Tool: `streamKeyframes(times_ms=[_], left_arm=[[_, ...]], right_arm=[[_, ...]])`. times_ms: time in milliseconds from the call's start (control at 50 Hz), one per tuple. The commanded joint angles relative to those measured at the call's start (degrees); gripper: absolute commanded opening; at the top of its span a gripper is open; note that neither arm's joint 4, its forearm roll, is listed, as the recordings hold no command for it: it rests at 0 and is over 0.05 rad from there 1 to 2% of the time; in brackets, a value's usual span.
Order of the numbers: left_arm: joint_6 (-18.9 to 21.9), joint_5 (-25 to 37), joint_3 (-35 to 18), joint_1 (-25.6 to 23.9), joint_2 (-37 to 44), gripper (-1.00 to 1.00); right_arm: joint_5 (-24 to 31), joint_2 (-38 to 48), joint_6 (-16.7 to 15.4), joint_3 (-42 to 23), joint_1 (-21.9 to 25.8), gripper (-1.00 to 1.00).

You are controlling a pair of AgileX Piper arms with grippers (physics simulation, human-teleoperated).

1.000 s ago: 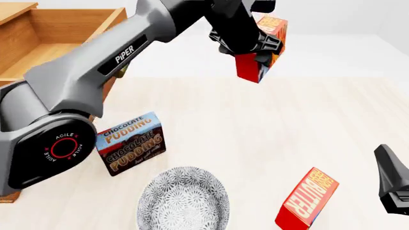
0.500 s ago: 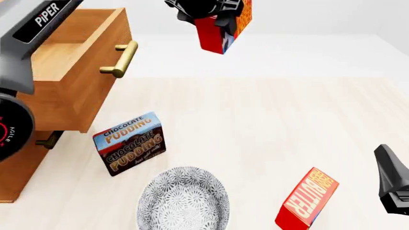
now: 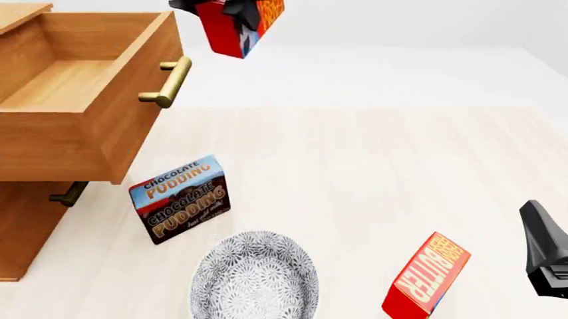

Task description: Put the butter at the front in the top drawer of the cabinet and close it.

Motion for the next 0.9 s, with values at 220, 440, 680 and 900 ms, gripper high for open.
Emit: streamKeyframes(times_ms=[220,440,680,900], left_arm=[[3.5,0.0,7.4,8.1,-9.5,-1.00],[4.9,0.0,11.2,12.8,-14.2,-1.00],[3.3,0.0,14.8,14.9,-18.5,-1.00],[-0.2,0.0,19.7,15.6,-24.2,-1.00]], right_arm=[[-0.1,0.0,-0.1,0.1,0.0,1.00],[-0.1,0.0,-0.1,0.1,0.0,1.00],[-0.1,0.0,0.0,0.1,0.0,1.00],[-0.1,0.0,-0.1,0.1,0.0,1.00]])
